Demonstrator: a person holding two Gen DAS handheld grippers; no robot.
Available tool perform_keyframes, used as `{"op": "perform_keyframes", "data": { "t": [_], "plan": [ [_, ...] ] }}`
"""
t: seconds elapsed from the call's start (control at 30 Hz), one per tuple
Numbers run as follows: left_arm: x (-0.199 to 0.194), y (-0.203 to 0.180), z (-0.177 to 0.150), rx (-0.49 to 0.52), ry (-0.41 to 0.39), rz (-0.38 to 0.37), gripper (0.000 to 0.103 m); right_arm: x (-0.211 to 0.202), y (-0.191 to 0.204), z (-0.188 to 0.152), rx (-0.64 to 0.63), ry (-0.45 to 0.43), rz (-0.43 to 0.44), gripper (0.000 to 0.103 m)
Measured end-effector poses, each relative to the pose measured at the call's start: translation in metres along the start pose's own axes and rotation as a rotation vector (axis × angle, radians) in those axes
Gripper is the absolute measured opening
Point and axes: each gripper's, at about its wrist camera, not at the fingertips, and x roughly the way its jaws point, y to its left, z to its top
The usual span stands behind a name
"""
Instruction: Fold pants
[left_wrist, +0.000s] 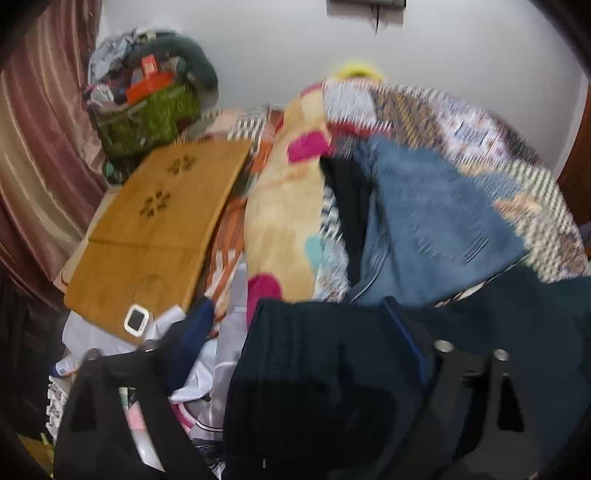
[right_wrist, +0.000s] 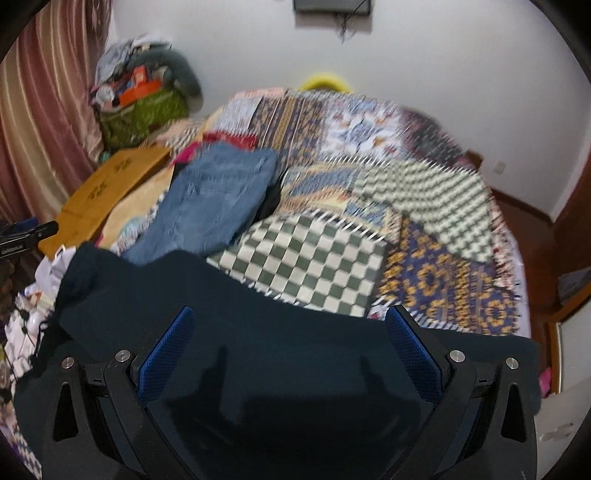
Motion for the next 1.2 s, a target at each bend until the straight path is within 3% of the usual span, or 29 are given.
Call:
{"op": "perform_keyframes", "data": {
  "t": [0.2, 0.3, 0.43, 0.53, 0.63, 0.7, 0.77, 0.87, 0.97, 1.2],
  "plan": [
    [0.055, 0.012, -0.008, -0.040, 0.179, -0.056, 0.059, 0.037, 0.011, 0.016, -0.106, 0.089, 0.059, 0.097],
    [0.079, 0.014, -0.011, -0.044, 0.269, -0.064, 0.055, 0.052, 0.021, 0.024, -0.148, 0.110, 0.079, 0.095],
    [0.093, 0.016, -0.010, -0.073, 0.302, -0.103, 0.048, 0.073, 0.035, 0.035, -0.177, 0.142, 0.125, 0.086],
    [0.096, 0.015, -0.009, -0.079, 0.295, -0.107, 0.042, 0.087, 0.044, 0.043, -0.207, 0.172, 0.176, 0.079],
    [0.096, 0.015, -0.010, -0.090, 0.282, -0.122, 0.031, 0.101, 0.051, 0.046, -0.213, 0.227, 0.234, 0.061],
    [0.092, 0.013, -0.008, -0.100, 0.273, -0.135, 0.024, 0.103, 0.055, 0.042, -0.219, 0.230, 0.229, 0.058],
    [0.087, 0.012, -0.008, -0.092, 0.258, -0.128, 0.021, 0.101, 0.062, 0.037, -0.246, 0.238, 0.248, 0.037],
    [0.075, 0.011, -0.005, -0.086, 0.231, -0.113, 0.017, 0.098, 0.067, 0.032, -0.249, 0.247, 0.261, 0.017],
    [0.059, 0.019, 0.001, -0.084, 0.183, -0.083, 0.016, 0.095, 0.076, 0.029, -0.272, 0.229, 0.224, 0.010],
    [0.021, 0.042, 0.026, -0.118, 0.107, -0.100, 0.015, 0.063, 0.071, 0.060, -0.214, 0.097, 0.169, 0.008]
  ]
}}
